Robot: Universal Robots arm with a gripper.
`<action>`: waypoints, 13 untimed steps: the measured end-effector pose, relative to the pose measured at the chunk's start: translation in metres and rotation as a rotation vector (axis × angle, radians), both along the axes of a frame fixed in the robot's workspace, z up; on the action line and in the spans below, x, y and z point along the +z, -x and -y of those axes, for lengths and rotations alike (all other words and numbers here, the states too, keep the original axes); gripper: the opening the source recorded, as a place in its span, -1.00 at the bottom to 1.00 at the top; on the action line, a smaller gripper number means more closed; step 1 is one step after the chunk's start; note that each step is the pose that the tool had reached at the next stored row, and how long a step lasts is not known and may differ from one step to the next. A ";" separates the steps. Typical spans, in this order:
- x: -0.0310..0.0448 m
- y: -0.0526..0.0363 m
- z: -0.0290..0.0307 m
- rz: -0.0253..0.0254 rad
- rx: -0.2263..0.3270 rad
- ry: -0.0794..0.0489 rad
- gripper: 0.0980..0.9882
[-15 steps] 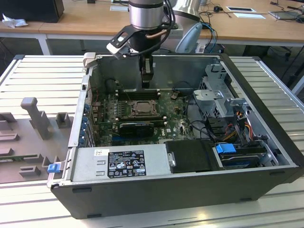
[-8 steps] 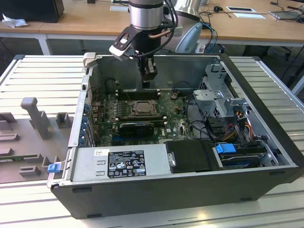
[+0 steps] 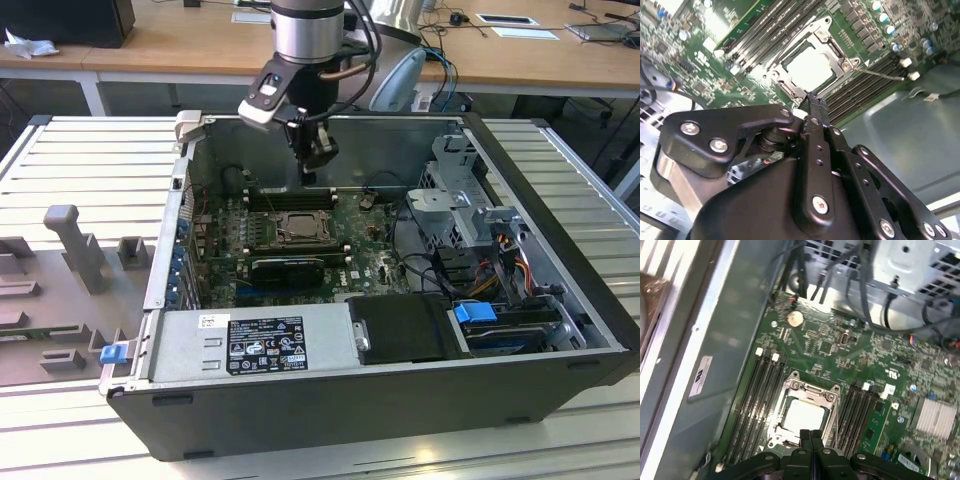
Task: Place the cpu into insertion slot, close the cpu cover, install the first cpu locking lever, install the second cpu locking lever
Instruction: 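Install the first cpu locking lever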
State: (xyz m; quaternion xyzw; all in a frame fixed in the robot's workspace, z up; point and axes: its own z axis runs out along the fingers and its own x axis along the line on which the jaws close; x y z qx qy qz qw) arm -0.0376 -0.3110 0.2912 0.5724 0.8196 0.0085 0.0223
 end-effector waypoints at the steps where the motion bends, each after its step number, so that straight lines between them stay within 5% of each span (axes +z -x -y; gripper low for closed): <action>1: -0.0001 0.0000 0.0000 0.0001 0.033 0.000 -0.98; 8: 0.0000 0.0006 0.0001 -0.0007 0.196 0.012 -0.98; 13: -0.0001 0.0007 0.0000 -0.0003 0.258 0.013 -0.98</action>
